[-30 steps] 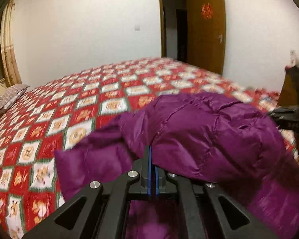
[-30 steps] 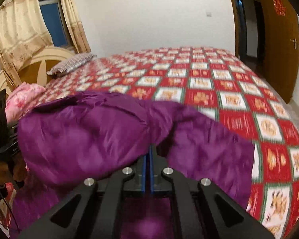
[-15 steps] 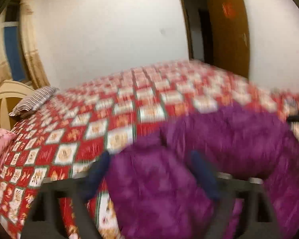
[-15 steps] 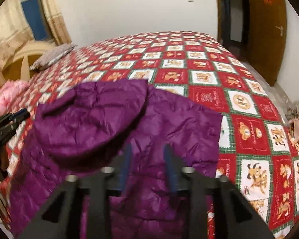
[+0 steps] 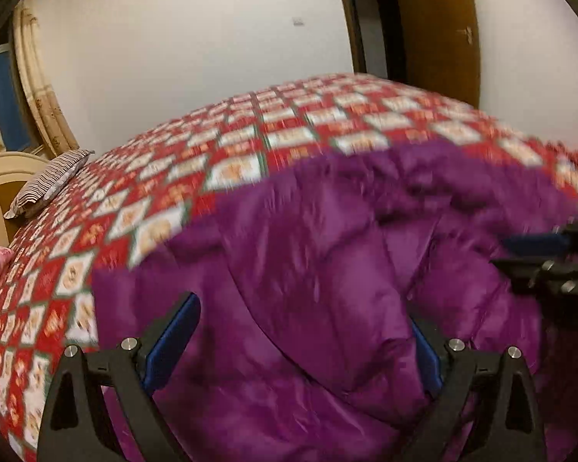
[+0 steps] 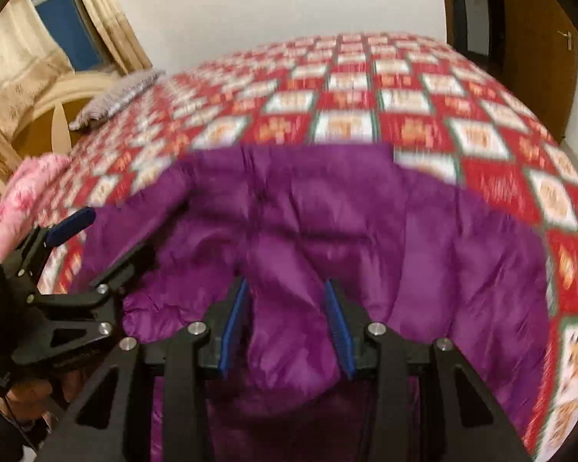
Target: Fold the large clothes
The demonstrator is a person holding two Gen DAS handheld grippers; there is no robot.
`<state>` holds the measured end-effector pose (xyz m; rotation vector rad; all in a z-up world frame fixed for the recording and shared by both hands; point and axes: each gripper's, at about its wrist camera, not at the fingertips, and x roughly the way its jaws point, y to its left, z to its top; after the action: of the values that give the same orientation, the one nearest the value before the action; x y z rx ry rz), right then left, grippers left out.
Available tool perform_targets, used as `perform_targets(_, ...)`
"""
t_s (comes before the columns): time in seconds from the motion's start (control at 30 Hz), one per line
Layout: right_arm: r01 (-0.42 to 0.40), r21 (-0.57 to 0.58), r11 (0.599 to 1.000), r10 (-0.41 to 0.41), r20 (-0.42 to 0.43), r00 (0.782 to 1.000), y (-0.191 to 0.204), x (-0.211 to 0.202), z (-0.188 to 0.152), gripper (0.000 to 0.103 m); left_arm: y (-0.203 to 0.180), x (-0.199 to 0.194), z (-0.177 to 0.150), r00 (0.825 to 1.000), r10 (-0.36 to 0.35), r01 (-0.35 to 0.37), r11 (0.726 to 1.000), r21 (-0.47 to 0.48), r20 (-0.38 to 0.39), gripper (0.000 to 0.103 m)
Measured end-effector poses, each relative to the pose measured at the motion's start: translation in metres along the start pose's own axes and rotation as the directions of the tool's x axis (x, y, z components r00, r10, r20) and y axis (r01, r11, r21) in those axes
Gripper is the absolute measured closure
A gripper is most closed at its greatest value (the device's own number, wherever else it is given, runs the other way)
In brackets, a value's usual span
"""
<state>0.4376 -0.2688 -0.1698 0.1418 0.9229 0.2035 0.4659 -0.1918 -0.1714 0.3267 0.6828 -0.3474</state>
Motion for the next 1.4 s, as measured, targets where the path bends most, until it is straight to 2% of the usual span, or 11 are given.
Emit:
perform_targets(0.27,0.037,-0.068,0.997,-0.033,0.050,0.998,0.006,-0.001,-0.032,0.059,-0.002,0.008,-0.010,0.999,-0.023,0.023,1.000,-0.007,-0.028,0.006)
perform_targets(0.53,0.063,-0.092,0.994,-0.056,0.077,0.995,0.012,0.002,-0.037,0.059,0.001,0.005,-0.002,0.998,-0.019,0.018,1.000,-0.025,-0.055,0.005)
perform_targets(0.73,0.062,-0.142,0.988,-0.062,0.005,0.998,0.019,-0.005,-0.028,0.060,0.028,-0.041,0.037,0.996,0.026,-0.016,0.993,-0.121,0.084,0.005)
perform_targets(0.77,0.051,-0.117,0.992,-0.051,0.003,0.999,0.017,-0.011,-0.022,0.060,0.031,-0.041,0.045,0.994,0.060,-0.048,0.991,-0.126,0.091,0.005)
perform_targets(0.9,0.058,0.049,0.997,-0.065,0.150,0.987,0.003,-0.045,0.009,0.060,0.041,-0.022,0.073,0.975,0.217,-0.205,0.963,-0.175,0.053,0.005)
perform_targets(0.93,0.052,0.090,0.995,-0.067,0.170,0.983,-0.001,-0.047,0.017,0.060,0.046,-0.021,0.076,0.977,0.212,-0.198,0.956,-0.215,0.041,0.005)
perform_targets(1.0,0.052,0.147,0.988,-0.080,0.197,0.977,-0.006,-0.046,0.032,0.060,0.056,-0.027,0.076,0.991,0.127,-0.105,0.947,-0.303,0.051,0.005)
perform_targets(1.1,0.030,0.185,0.982,-0.067,0.198,0.978,-0.010,-0.032,0.050,0.060,0.050,-0.029,0.075,0.991,0.101,-0.073,0.951,-0.300,0.082,0.005)
perform_targets(1.17,0.042,0.173,0.984,-0.075,0.192,0.978,-0.010,-0.017,0.060,0.060,0.045,-0.013,0.084,0.987,0.152,-0.134,0.960,-0.246,0.053,0.005)
perform_targets(1.3,0.068,0.176,0.982,-0.093,0.138,0.986,-0.009,0.018,0.069,0.060,0.036,0.041,0.083,0.976,0.194,-0.209,0.961,-0.179,-0.101,0.005)
perform_targets(1.4,0.089,0.173,0.981,-0.106,0.092,0.990,-0.012,0.033,0.059,0.060,0.023,0.059,0.061,0.972,0.171,-0.195,0.969,-0.149,-0.161,0.005)
